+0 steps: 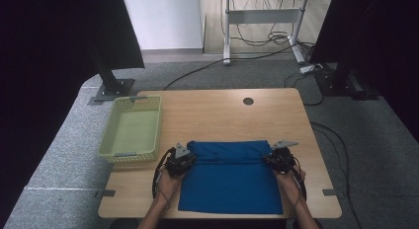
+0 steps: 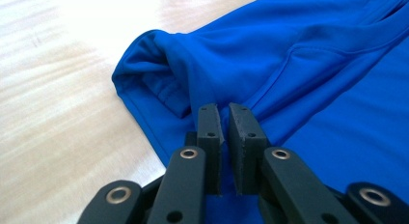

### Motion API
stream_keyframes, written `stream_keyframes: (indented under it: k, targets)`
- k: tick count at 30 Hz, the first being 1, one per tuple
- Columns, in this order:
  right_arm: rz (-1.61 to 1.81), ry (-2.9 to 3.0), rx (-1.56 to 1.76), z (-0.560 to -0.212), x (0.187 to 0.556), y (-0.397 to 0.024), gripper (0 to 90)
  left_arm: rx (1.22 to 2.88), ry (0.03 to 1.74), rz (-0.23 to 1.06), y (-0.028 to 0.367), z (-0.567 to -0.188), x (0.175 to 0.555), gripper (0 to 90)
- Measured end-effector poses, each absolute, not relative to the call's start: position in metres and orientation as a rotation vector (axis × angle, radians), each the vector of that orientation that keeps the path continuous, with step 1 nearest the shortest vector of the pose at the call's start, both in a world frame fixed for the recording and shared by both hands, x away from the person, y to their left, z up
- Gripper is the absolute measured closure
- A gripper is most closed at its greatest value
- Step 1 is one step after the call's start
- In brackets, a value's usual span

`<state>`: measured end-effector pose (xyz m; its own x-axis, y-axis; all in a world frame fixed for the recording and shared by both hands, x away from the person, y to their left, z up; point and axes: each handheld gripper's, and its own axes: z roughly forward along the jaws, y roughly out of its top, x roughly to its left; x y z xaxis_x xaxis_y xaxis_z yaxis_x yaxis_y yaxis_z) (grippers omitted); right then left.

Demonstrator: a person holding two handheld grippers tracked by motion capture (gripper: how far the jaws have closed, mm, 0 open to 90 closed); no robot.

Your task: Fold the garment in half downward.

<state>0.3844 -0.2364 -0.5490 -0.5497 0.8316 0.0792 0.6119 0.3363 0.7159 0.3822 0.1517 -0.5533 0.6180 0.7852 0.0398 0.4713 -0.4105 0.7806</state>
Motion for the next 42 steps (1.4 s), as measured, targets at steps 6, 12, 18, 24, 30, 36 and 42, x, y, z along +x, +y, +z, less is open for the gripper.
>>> stream_keyframes:
  k: [6,12,18,24,30,36,42]
  targets:
    - [1.066,2.284,1.321,-0.55,0.398,-0.236,83.4,2.064,1.005,0.513,0.152,-0.553,0.388,83.8]
    - [1.133,2.245,1.273,-0.543,0.391,-0.242,83.5,2.057,0.998,0.518,0.159,-0.544,0.386,86.3]
    - [1.187,2.249,1.186,-0.518,0.364,-0.249,83.8,2.044,0.936,0.504,0.164,-0.525,0.362,86.5]
    - [1.188,2.288,1.188,-0.522,0.352,-0.251,83.7,2.069,0.91,0.461,0.166,-0.527,0.348,86.4]
    - [1.163,2.39,1.27,-0.551,0.341,-0.256,83.7,2.161,0.916,0.422,0.161,-0.546,0.347,86.3]
    - [1.121,2.376,1.281,-0.55,0.354,-0.251,83.6,2.147,0.927,0.468,0.157,-0.548,0.361,85.8]
    - [1.105,2.343,1.298,-0.55,0.375,-0.248,83.3,2.102,0.96,0.501,0.156,-0.552,0.378,84.2]
